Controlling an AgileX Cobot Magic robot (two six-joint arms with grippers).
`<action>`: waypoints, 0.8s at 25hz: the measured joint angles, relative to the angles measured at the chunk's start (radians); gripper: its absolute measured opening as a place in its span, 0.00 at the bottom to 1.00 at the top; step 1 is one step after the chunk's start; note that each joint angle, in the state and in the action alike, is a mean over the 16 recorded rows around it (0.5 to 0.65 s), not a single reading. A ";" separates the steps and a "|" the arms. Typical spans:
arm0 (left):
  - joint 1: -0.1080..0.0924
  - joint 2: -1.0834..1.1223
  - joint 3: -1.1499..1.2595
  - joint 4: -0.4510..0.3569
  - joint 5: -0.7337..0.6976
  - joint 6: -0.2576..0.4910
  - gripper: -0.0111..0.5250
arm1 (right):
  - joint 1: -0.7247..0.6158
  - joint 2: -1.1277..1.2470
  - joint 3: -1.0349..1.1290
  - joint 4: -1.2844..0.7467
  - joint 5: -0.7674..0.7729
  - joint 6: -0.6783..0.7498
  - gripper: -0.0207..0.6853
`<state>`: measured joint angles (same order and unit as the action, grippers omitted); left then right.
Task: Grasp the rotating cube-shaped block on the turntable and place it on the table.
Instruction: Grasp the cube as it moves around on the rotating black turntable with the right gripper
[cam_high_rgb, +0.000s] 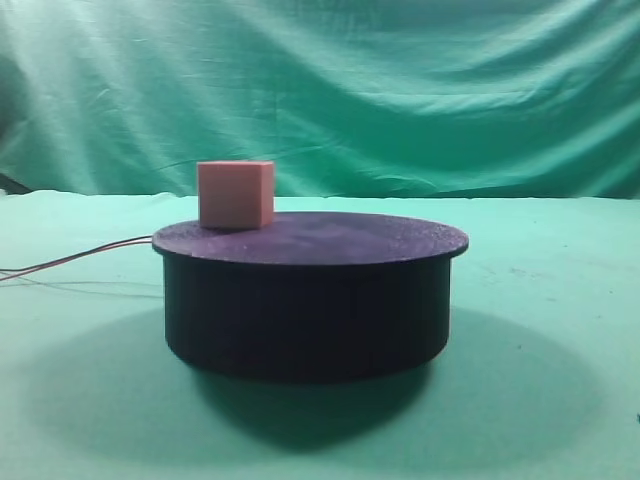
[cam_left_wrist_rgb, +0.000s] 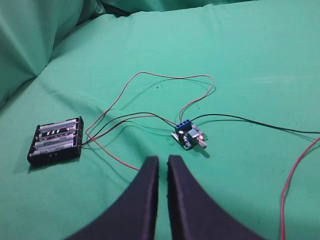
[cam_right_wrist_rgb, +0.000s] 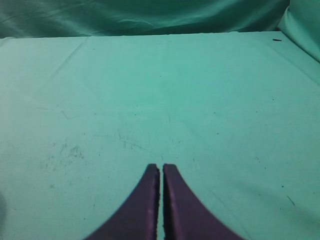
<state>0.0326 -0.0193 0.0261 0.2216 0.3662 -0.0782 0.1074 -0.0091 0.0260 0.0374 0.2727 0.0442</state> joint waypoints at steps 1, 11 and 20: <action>0.000 0.000 0.000 0.000 0.000 0.000 0.02 | 0.000 0.000 0.000 0.006 -0.033 0.005 0.03; 0.000 0.000 0.000 0.000 0.000 0.000 0.02 | 0.000 0.075 -0.125 0.054 -0.170 0.051 0.03; 0.000 0.000 0.000 0.000 0.000 0.000 0.02 | 0.000 0.295 -0.329 0.151 0.103 -0.026 0.03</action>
<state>0.0326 -0.0193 0.0261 0.2216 0.3662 -0.0782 0.1079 0.2862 -0.3029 0.1888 0.3754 0.0178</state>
